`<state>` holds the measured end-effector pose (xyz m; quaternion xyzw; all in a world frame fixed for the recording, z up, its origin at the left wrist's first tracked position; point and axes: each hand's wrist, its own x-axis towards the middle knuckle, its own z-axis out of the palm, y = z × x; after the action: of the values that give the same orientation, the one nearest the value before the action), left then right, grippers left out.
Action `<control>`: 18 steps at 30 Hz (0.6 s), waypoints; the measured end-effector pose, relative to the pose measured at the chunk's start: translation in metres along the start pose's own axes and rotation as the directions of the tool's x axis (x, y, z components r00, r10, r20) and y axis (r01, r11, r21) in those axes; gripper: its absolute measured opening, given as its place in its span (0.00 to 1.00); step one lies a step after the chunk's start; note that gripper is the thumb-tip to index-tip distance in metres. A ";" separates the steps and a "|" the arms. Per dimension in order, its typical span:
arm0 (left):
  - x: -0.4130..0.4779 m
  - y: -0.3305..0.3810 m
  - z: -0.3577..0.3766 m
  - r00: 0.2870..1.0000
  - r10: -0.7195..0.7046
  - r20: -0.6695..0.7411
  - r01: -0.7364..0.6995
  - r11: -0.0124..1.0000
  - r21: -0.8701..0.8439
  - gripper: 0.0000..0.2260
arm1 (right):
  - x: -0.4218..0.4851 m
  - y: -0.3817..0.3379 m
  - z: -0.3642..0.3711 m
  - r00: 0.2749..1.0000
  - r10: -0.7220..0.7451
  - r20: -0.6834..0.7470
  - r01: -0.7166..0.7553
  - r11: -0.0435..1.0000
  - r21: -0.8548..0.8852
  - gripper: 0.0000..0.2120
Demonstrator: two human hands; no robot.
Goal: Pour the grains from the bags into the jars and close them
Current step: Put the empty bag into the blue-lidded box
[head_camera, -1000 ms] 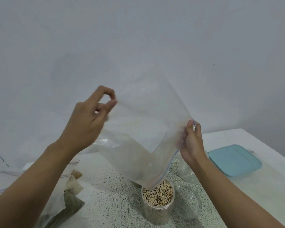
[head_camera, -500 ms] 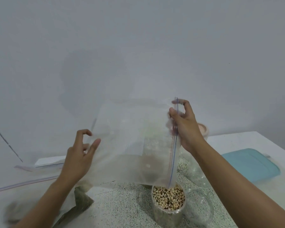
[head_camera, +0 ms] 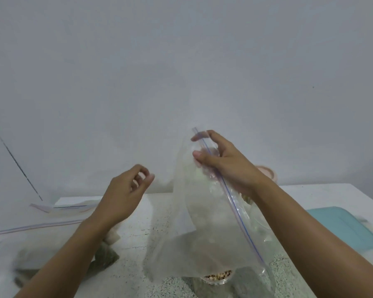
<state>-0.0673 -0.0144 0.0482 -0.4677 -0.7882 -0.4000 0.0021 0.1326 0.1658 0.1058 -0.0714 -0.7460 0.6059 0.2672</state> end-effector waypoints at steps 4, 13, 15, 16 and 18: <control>0.019 0.054 0.003 0.992 0.126 0.026 -0.118 0.973 -0.199 0.14 | -0.008 -0.010 -0.012 0.989 -0.034 0.147 0.033 0.999 0.011 0.10; 0.025 0.117 0.021 0.950 0.274 0.149 -0.202 0.905 -0.375 0.18 | -0.033 -0.029 -0.056 0.983 -0.076 0.168 0.095 0.990 -0.108 0.11; 0.027 0.125 0.023 0.960 0.264 0.092 -0.210 0.899 -0.386 0.15 | -0.036 -0.028 -0.065 0.989 -0.052 0.135 0.065 0.994 -0.093 0.14; 0.028 0.128 0.024 0.966 0.250 0.073 -0.204 0.899 -0.387 0.14 | -0.037 -0.027 -0.069 0.991 -0.047 0.126 0.058 0.995 -0.080 0.15; 0.029 0.132 0.025 0.974 0.222 0.040 -0.187 0.893 -0.409 0.13 | -0.041 -0.025 -0.076 0.990 -0.043 0.132 0.054 0.995 -0.080 0.19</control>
<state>0.0232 0.0553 0.1251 -0.5551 -0.6346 -0.5309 -0.0857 0.2094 0.2073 0.1261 -0.0246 -0.7879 0.5710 0.2293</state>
